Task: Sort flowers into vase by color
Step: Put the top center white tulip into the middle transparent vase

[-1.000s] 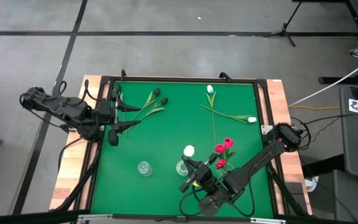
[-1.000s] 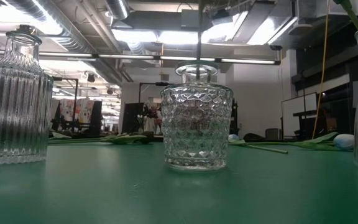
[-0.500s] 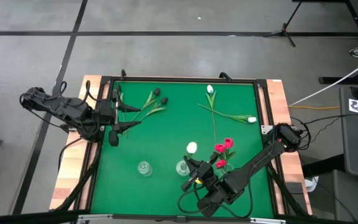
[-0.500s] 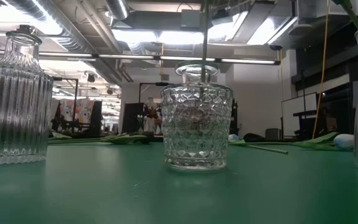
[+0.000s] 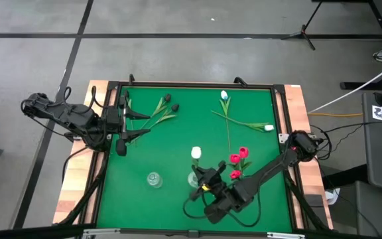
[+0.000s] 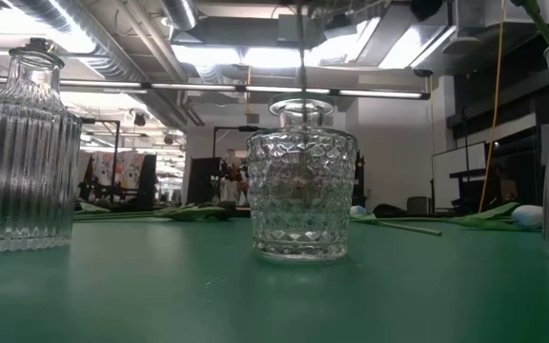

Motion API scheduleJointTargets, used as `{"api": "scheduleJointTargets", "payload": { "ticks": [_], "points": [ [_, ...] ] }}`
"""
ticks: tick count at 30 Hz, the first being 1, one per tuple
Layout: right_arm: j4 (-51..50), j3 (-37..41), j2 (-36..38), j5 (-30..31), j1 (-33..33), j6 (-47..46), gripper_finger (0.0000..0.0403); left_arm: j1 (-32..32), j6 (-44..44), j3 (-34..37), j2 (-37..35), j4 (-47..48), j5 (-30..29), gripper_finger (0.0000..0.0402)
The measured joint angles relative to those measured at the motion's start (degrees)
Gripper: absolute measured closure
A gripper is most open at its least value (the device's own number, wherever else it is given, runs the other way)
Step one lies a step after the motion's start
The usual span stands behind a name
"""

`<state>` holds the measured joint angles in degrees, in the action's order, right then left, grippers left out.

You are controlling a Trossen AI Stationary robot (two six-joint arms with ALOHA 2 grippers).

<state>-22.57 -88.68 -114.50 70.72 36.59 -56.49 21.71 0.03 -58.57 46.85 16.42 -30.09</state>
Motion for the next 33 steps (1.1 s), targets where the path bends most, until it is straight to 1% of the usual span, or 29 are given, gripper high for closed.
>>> {"api": "scheduleJointTargets", "payload": {
  "ticks": [3,14,27,33],
  "points": [
    [0.2,0.0,0.1,-1.5,-0.8,0.1,0.0394,0.0,0.0,0.0,0.0,0.0,0.0,0.0201],
    [0.1,0.0,0.1,-2.1,-0.6,1.5,0.0349,0.0,0.0,0.0,0.0,-0.1,0.0,0.0201],
    [0.1,0.0,0.1,-3.2,-0.6,2.8,0.0283,0.0,0.1,0.0,0.0,-0.1,0.0,0.0201],
    [0.1,0.0,0.1,-3.9,-0.1,2.8,0.0260,0.0,0.1,0.0,0.0,0.0,0.0,0.0201]
  ]
}}
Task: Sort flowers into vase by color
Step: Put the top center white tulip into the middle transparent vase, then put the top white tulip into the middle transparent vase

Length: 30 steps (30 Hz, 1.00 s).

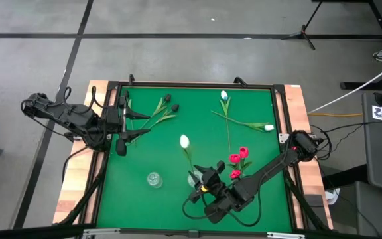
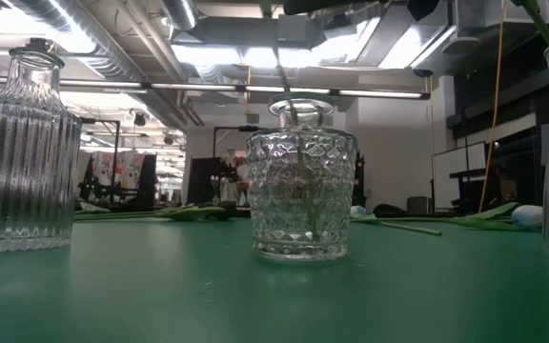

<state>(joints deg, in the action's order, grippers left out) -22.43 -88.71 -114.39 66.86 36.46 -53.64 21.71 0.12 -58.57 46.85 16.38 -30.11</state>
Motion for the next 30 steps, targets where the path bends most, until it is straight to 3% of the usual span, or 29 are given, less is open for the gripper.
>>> {"api": "scheduleJointTargets", "payload": {
  "ticks": [9,15,24,27,30],
  "points": [
    [0.0,-1.6,0.3,1.0,2.0,0.9,0.0230,-0.7,0.0,0.0,0.0,1.0,-0.4,0.0202],
    [2.9,-7.8,0.3,0.6,2.6,12.3,0.0217,-6.4,2.7,0.0,0.1,4.2,0.5,0.0202],
    [3.3,-27.9,0.4,-8.1,4.3,42.5,0.0216,-19.9,4.0,0.0,4.8,0.8,17.8,0.0202],
    [3.1,-34.3,0.4,-7.7,6.3,52.7,0.0216,-24.4,4.1,0.0,7.0,-0.8,24.1,0.0202],
    [2.9,-38.8,0.4,-3.5,9.0,62.1,0.0216,-28.3,4.5,0.0,9.3,-2.7,29.8,0.0202]
  ]
}}
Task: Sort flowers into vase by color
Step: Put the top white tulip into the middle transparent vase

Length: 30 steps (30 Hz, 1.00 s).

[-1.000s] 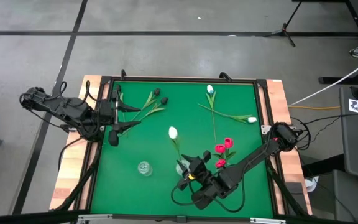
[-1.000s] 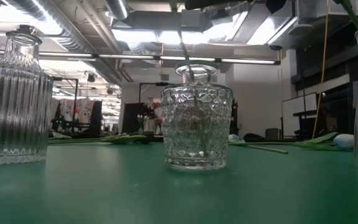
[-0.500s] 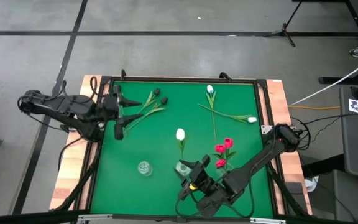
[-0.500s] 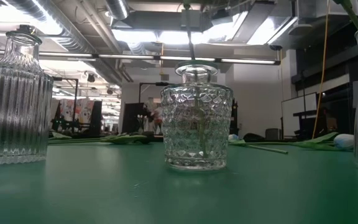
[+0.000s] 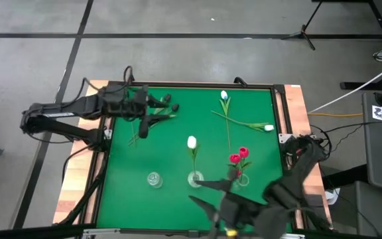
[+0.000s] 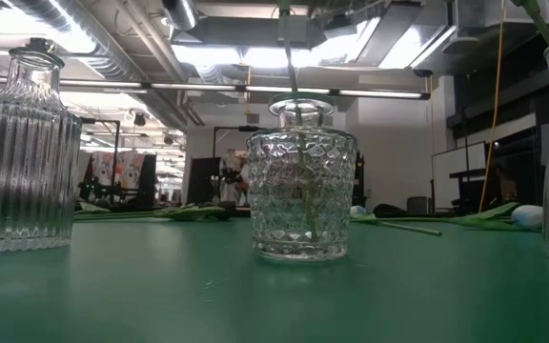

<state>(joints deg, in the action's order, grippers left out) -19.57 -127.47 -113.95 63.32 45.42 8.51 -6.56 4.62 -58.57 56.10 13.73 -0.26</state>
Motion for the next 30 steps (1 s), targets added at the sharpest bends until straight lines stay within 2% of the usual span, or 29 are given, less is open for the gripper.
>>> {"api": "scheduleJointTargets", "payload": {
  "ticks": [5,8,11,14,17,23,24,27,30],
  "points": [
    [-2.2,-3.7,0.3,11.0,4.7,11.0,0.0216,-4.8,1.9,0.0,3.8,-3.9,8.3,0.0202],
    [-3.7,-3.9,2.5,12.3,6.0,16.0,0.0216,-6.2,2.8,0.0,4.9,-5.3,9.3,0.0202],
    [-11.4,-3.9,6.6,14.3,6.4,16.0,0.0216,-6.9,3.0,0.0,5.2,-6.5,9.5,0.0202],
    [-22.5,-4.0,11.1,14.7,6.3,10.3,0.0216,-7.5,4.3,0.0,5.0,-7.5,9.5,0.0202],
    [-36.6,-4.0,15.1,14.5,6.4,0.5,0.0216,-7.5,4.3,0.0,5.0,-7.6,9.5,0.0202],
    [-70.7,-3.9,20.4,17.9,6.4,-29.5,0.0216,-7.5,5.3,0.0,5.2,-7.3,9.4,0.0202],
    [-70.3,-3.0,21.2,18.7,6.3,-32.3,0.0216,-7.5,5.5,0.0,5.3,-7.2,9.3,0.0202],
    [-66.8,2.1,25.7,21.6,6.9,-27.0,0.0216,-7.5,5.9,0.0,5.2,-7.1,9.2,0.0202],
    [-70.2,6.7,30.5,23.5,7.1,-34.2,0.0216,-7.5,6.6,0.0,5.2,-6.9,8.7,0.0202]
  ]
}}
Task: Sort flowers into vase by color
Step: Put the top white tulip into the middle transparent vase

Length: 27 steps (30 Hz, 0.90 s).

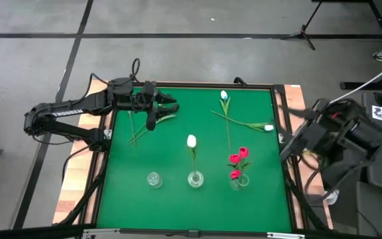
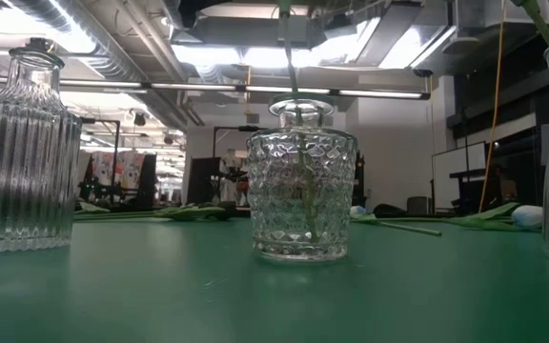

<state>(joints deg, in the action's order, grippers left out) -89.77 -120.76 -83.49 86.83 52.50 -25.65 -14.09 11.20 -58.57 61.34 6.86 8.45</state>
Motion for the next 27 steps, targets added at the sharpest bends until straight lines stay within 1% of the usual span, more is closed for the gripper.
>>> {"api": "scheduleJointTargets", "payload": {
  "ticks": [2,4,9,13,15,17,23,25,27],
  "points": [
    [0.0,4.3,3.1,0.4,-0.2,-1.2,0.0216,0.0,0.4,0.0,0.0,0.0,-0.9,0.0202],
    [-0.2,8.8,5.4,0.6,-1.7,-4.8,0.0217,0.0,0.5,0.0,0.0,0.0,-1.9,0.0202],
    [-0.2,21.5,13.4,0.0,-10.1,-16.0,0.0217,0.0,1.3,0.0,0.0,0.0,-3.2,0.0202],
    [-0.2,32.9,19.5,-4.4,-17.5,-27.5,0.0217,0.0,2.4,0.0,0.0,0.0,-3.2,0.0202],
    [-0.2,38.3,22.1,-7.0,-20.1,-33.3,0.0217,0.0,2.7,0.0,0.0,0.0,-3.2,0.0202],
    [0.7,43.2,24.2,-9.9,-22.5,-37.0,0.0217,0.0,3.5,0.0,0.0,0.0,-3.2,0.0202],
    [12.5,56.9,24.0,-16.1,-28.4,-38.6,0.0217,0.0,3.8,0.0,0.0,0.1,-4.3,0.0202],
    [16.2,60.8,24.1,-16.8,-30.3,-38.8,0.0217,0.0,3.8,0.0,0.0,0.2,-5.1,0.0202],
    [20.3,64.8,24.2,-19.4,-31.7,-39.2,0.0217,0.0,3.8,0.0,0.0,0.2,-5.3,0.0202]
  ]
}}
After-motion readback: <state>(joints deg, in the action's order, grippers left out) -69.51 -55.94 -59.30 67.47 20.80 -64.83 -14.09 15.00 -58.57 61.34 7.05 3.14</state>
